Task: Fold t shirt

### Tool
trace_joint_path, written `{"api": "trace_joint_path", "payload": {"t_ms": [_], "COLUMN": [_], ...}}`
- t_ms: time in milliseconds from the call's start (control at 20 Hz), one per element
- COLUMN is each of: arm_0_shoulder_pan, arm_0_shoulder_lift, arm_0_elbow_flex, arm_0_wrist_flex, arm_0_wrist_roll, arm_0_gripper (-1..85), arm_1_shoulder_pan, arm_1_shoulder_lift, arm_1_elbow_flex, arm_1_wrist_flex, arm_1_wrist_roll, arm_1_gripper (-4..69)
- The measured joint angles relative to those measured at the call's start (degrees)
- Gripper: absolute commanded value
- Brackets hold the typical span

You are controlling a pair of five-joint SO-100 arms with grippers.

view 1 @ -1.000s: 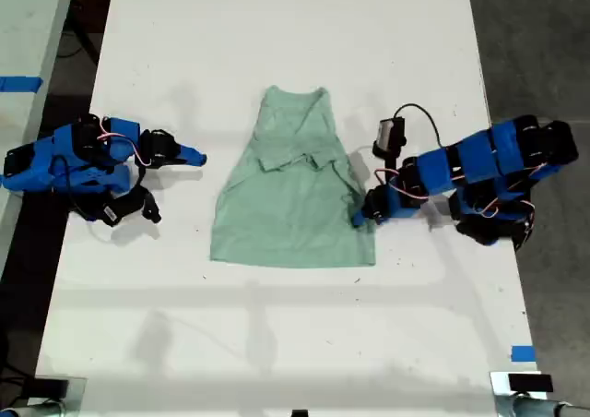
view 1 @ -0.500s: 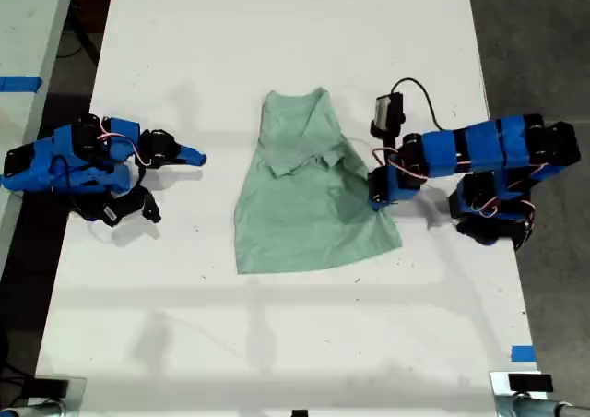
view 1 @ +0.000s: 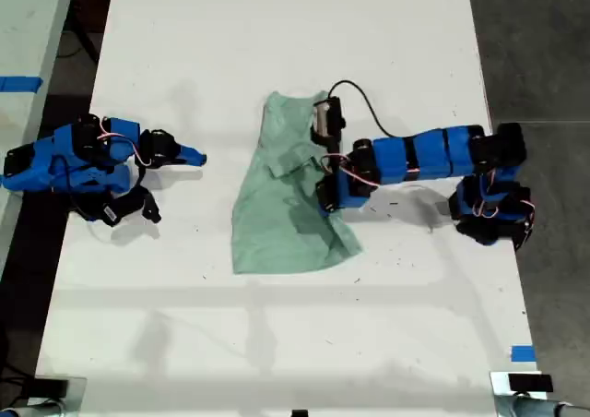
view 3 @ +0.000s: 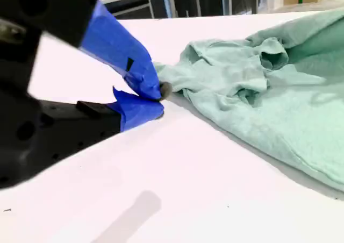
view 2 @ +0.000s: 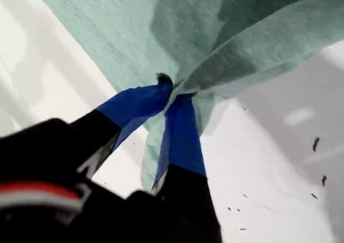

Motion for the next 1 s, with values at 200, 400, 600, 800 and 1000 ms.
{"api": "trace_joint_path", "payload": {"t_ms": [200,400,600,800,1000], "arm_0_shoulder_pan": [0.00,0.00,0.00,0.00,0.00], "arm_0_shoulder_lift": [0.00,0.00,0.00,0.00,0.00], "arm_0_elbow_flex": [0.00,0.00,0.00,0.00,0.00], "arm_0_wrist_flex": [0.00,0.00,0.00,0.00,0.00], "arm_0_wrist_roll": [0.00,0.00,0.00,0.00,0.00], "arm_0_gripper": [-0.3,-0.3,-0.3,-0.3,-0.3], "arm_1_shoulder_pan": [-0.62,-0.79,-0.18,1.14,1.14], "arm_1_shoulder_lift": [-12.22,-8.17,7.38,27.77,49.22], "arm_1_elbow_flex": [-13.18,-14.94,-8.26,12.57,42.28], "arm_1_wrist_flex": [1.23,8.09,13.54,13.01,2.02], "arm_1_wrist_roll": [-2.20,-2.29,-2.20,1.23,6.59], "arm_1_gripper": [21.2,25.5,25.2,18.2,0.8]}}
